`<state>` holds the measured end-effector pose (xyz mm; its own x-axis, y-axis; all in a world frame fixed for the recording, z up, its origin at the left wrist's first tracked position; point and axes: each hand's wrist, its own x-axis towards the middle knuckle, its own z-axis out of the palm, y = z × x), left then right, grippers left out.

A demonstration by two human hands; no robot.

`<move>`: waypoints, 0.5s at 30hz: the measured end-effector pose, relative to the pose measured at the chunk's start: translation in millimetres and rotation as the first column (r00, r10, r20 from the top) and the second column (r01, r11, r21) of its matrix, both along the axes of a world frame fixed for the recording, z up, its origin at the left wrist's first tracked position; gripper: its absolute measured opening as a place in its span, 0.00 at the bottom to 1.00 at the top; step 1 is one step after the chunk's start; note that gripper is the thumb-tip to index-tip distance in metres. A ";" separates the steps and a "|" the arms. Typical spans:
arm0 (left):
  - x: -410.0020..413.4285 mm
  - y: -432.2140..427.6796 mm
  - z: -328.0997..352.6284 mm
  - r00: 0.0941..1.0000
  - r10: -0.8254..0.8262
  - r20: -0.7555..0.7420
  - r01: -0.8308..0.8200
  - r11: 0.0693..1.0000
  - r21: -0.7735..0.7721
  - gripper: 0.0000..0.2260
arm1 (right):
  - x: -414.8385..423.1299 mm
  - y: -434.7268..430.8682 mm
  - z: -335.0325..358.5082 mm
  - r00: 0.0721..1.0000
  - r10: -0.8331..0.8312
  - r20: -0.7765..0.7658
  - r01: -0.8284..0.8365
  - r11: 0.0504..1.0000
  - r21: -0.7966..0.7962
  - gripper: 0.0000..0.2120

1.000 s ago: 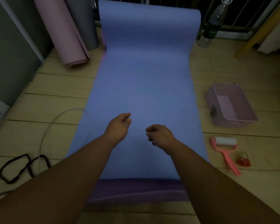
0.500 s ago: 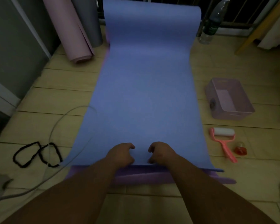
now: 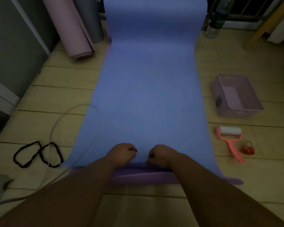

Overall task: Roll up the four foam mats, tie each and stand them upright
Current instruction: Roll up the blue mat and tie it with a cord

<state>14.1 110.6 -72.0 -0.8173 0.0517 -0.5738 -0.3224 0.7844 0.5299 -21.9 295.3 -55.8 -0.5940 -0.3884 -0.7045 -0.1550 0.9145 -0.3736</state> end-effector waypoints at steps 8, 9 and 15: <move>-36.8 3.7 73.3 0.941 -0.333 -0.055 0.292 0.885 -0.361 0.14 | -27.4 -11.1 62.9 0.955 -0.086 -0.284 0.106 0.993 0.053 0.16; -47.5 3.9 90.1 0.937 -0.335 -0.095 0.275 0.880 -0.388 0.14 | -34.7 -12.0 78.3 0.938 -0.103 -0.330 0.121 0.992 0.034 0.15; -93.5 7.7 189.3 0.923 -0.342 -0.177 0.246 0.877 -0.412 0.16 | -50.8 -10.5 160.7 0.711 0.053 -0.702 -0.027 0.999 0.047 0.29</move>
<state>-79.4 118.3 117.3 -0.9117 0.1322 -0.3891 0.0530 0.9768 0.2077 -72.7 284.9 104.9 -0.9068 -0.4089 -0.1025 -0.3977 0.9105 -0.1136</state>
